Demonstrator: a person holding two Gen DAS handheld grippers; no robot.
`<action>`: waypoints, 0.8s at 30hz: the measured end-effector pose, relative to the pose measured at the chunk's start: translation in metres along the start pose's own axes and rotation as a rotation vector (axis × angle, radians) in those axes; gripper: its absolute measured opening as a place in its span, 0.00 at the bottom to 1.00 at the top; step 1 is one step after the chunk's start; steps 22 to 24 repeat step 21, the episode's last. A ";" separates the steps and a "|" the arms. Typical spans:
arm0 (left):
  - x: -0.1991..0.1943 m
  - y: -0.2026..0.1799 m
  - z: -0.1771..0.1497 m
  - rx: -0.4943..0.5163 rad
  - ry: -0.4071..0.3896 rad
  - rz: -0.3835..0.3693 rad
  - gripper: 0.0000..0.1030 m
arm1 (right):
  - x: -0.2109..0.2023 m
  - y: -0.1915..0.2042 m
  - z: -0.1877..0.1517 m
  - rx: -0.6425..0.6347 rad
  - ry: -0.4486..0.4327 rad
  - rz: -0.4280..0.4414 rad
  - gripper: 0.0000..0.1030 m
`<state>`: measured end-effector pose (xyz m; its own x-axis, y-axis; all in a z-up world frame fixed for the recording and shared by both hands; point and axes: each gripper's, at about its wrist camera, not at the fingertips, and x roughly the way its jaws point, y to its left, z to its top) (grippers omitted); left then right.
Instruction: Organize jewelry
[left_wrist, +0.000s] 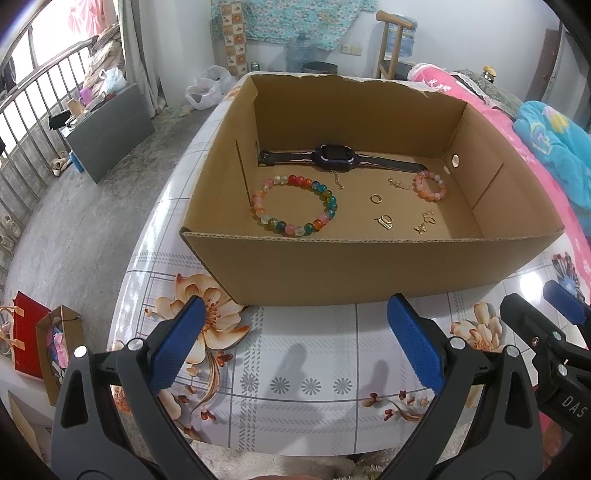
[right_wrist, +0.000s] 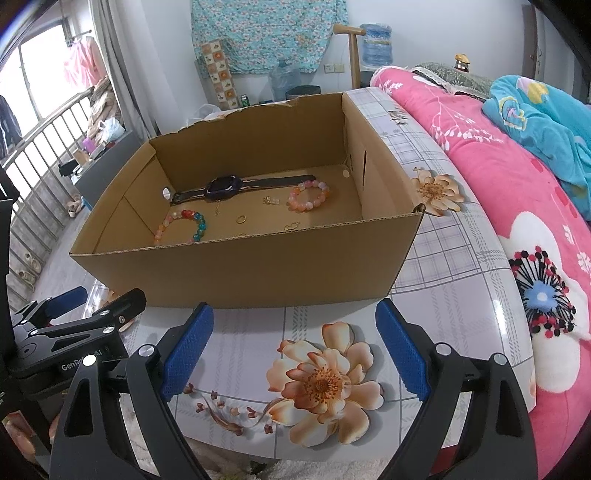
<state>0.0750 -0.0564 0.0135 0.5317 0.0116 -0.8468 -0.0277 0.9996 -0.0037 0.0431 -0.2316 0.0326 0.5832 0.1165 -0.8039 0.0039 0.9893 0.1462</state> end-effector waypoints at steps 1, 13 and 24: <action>0.000 0.000 0.000 0.000 -0.001 0.001 0.92 | 0.000 0.000 0.001 0.000 0.000 0.000 0.85; 0.000 -0.001 0.000 -0.001 -0.006 0.005 0.92 | 0.000 0.000 0.001 0.000 0.000 0.000 0.85; -0.003 -0.006 0.001 0.010 -0.020 0.009 0.92 | 0.000 0.000 0.000 0.002 0.000 0.000 0.85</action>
